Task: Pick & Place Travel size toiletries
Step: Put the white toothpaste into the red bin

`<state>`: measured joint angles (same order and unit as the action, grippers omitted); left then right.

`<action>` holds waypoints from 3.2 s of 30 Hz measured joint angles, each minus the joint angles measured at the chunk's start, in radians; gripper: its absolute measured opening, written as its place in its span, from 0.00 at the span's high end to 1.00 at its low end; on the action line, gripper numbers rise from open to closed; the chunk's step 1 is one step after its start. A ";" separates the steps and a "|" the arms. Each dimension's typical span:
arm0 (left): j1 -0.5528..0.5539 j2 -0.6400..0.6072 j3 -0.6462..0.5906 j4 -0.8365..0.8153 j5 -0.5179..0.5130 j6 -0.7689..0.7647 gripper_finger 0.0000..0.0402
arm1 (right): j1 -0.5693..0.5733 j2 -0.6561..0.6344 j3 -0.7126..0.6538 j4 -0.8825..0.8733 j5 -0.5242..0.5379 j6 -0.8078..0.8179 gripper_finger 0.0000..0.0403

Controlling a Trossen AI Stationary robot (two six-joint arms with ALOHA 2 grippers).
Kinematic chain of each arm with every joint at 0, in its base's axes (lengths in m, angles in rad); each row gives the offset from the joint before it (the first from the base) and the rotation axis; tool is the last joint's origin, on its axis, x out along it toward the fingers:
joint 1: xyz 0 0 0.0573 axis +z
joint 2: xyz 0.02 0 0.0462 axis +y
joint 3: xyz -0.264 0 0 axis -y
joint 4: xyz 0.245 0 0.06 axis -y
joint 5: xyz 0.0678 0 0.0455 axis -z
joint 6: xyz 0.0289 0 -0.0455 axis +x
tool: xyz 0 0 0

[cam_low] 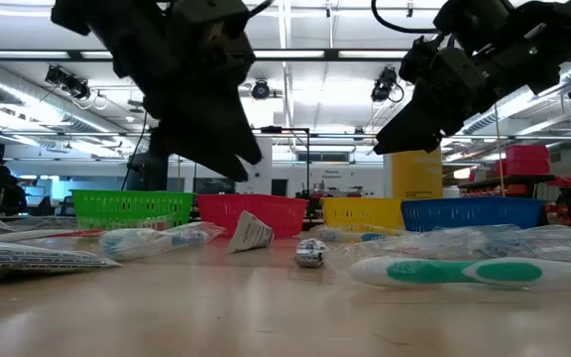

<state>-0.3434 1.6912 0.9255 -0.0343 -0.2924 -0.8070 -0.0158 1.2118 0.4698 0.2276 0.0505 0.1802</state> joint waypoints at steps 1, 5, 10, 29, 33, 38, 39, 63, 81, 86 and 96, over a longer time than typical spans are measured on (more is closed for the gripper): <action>-0.001 0.015 0.001 0.019 0.001 0.005 0.57 | 0.000 0.000 0.000 0.002 0.000 0.000 0.52; -0.001 0.068 0.000 0.043 0.006 0.015 0.57 | 0.000 0.000 0.000 0.003 0.000 0.007 0.54; -0.004 0.095 -0.001 0.018 -0.036 0.039 0.57 | 0.000 0.000 0.000 0.006 -0.002 0.021 0.57; 0.004 0.094 0.000 -0.143 -0.131 0.081 0.73 | 0.000 0.000 0.000 0.001 -0.003 0.018 0.64; 0.006 0.094 0.000 -0.144 -0.138 0.140 0.78 | 0.000 0.000 0.000 0.001 -0.003 0.018 0.65; 0.032 0.093 0.000 -0.137 -0.078 0.217 0.74 | 0.000 0.000 0.000 0.001 -0.003 0.018 0.65; 0.039 0.093 0.000 -0.133 -0.064 0.230 0.71 | 0.000 0.000 0.000 0.001 -0.003 0.018 0.65; 0.136 0.120 0.014 -0.141 0.048 0.396 0.66 | 0.000 0.000 0.000 -0.002 -0.002 0.013 0.63; 0.240 0.120 0.375 -0.688 -0.251 0.394 0.74 | 0.000 0.000 0.000 0.001 0.000 0.014 0.60; 0.360 0.119 0.395 -0.692 -0.188 0.366 0.74 | 0.000 0.000 0.000 0.000 0.000 0.014 0.59; 0.536 0.155 0.391 -0.675 0.018 0.350 0.74 | 0.000 0.000 0.000 0.000 0.000 0.014 0.64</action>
<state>0.1924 1.8458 1.3165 -0.7093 -0.2743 -0.4572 -0.0162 1.2118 0.4698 0.2273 0.0509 0.1944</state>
